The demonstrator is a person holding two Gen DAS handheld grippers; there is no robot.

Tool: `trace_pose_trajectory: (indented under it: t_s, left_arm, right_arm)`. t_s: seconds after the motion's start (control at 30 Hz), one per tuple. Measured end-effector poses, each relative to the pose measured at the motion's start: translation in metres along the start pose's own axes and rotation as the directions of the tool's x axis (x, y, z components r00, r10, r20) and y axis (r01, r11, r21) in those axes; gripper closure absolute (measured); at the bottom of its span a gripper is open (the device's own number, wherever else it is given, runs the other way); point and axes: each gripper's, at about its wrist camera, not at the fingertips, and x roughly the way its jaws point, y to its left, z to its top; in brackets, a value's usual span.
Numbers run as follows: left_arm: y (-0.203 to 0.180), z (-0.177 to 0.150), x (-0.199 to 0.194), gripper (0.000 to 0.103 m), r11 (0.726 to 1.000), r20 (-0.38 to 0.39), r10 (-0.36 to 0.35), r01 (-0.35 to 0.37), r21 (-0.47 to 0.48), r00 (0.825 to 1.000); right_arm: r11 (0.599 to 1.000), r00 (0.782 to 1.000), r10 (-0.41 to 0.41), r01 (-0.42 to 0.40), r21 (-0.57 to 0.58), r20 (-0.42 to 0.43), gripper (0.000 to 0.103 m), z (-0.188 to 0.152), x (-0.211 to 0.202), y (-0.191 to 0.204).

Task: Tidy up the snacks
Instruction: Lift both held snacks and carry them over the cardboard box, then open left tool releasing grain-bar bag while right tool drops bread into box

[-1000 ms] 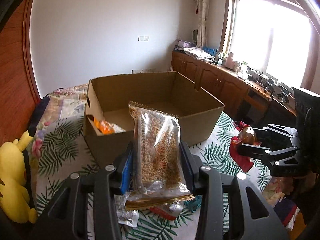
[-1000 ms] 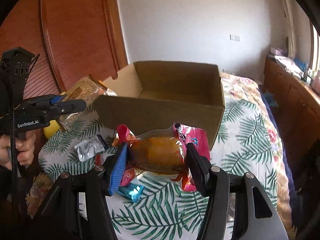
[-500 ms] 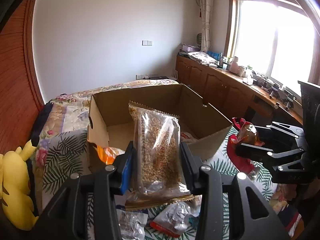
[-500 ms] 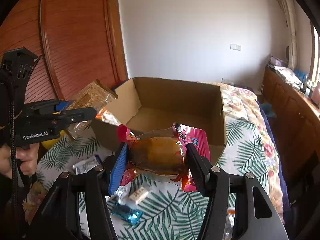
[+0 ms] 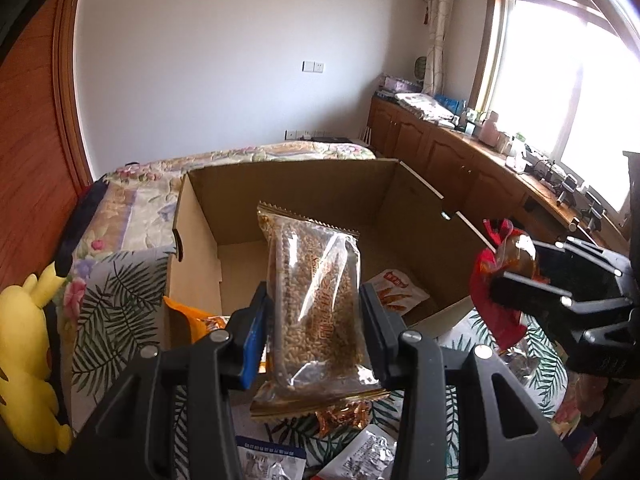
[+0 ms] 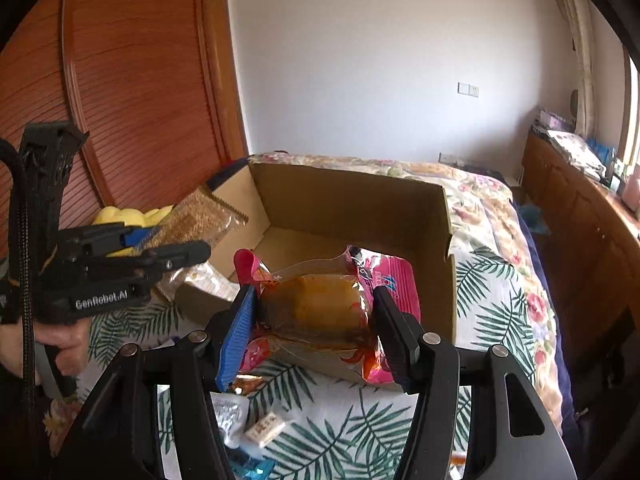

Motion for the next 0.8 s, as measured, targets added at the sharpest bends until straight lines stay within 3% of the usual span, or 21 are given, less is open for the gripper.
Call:
trace_pose_trajectory:
  t_s: [0.5,0.8]
  left_arm:
    - [0.004,-0.002,0.03,0.058,0.997,-0.052,0.069,-0.07,-0.014,0.996]
    - [0.004,-0.005,0.035,0.054,0.997,-0.067,0.067,-0.069,-0.025,0.996]
  right_arm:
    - [0.996,0.998,-0.027,0.033,0.087,-0.061,0.043,0.004,0.048,-0.015]
    - [0.99,0.994,-0.038,0.051,0.132,-0.099,0.041,0.006,0.067,-0.023]
